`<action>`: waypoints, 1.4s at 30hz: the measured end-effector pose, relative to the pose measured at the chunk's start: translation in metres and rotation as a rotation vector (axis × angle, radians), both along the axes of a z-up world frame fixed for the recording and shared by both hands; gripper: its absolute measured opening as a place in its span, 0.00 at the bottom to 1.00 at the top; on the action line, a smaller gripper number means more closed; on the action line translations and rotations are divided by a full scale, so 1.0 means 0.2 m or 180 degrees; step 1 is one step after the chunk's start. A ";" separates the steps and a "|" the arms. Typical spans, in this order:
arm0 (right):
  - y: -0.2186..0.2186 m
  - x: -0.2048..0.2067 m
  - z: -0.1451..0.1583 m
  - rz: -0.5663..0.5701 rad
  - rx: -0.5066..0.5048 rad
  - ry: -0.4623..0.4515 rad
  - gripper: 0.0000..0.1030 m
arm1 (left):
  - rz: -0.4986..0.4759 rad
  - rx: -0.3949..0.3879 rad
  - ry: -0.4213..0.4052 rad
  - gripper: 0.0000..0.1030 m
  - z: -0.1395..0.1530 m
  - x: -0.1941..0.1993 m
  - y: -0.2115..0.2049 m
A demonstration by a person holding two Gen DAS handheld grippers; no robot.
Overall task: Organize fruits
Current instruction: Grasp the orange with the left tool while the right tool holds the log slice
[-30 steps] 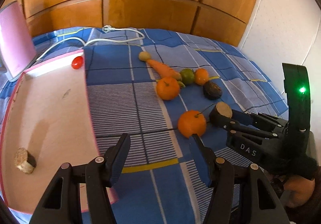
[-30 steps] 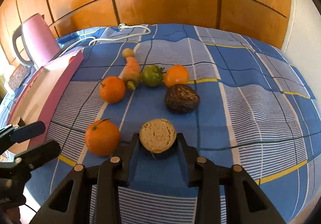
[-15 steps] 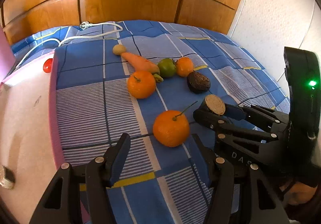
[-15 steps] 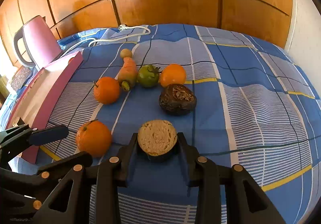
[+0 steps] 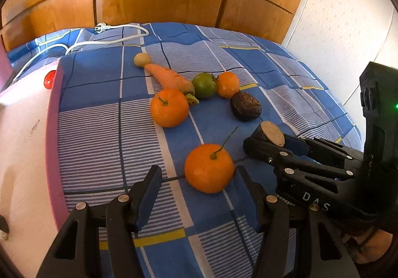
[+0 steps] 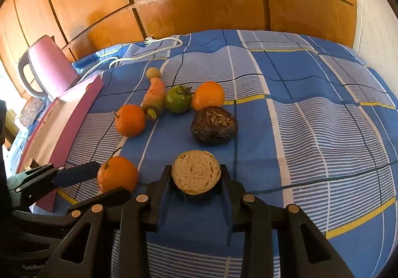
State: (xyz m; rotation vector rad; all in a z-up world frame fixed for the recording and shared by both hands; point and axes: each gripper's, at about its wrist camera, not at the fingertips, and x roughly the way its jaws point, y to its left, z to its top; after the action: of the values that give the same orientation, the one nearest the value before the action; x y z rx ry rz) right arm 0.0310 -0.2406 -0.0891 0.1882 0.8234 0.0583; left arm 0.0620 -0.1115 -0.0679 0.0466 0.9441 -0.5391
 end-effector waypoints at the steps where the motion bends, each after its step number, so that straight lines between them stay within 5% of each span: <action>1: 0.00 0.00 0.00 -0.0007 -0.0019 -0.0002 0.33 | -0.0001 -0.0006 -0.0004 0.56 0.00 0.00 0.00; 6: 0.02 0.00 0.00 0.0000 -0.0106 -0.0024 0.34 | -0.0067 -0.0009 -0.0032 0.39 -0.01 0.01 -0.02; 29: 0.10 -0.06 0.02 0.0053 -0.0323 0.0071 0.34 | 0.0339 0.0031 -0.0111 0.37 0.02 -0.10 0.13; 42: 0.17 -0.10 0.05 0.0140 -0.0245 0.0087 0.34 | 0.0492 -0.0007 -0.0383 0.37 0.14 -0.16 0.23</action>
State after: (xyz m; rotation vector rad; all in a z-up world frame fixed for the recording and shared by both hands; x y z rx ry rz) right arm 0.0115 -0.2062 -0.0783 0.0985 0.8556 0.0653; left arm 0.0302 -0.0658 -0.0389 0.0039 0.8219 -0.3898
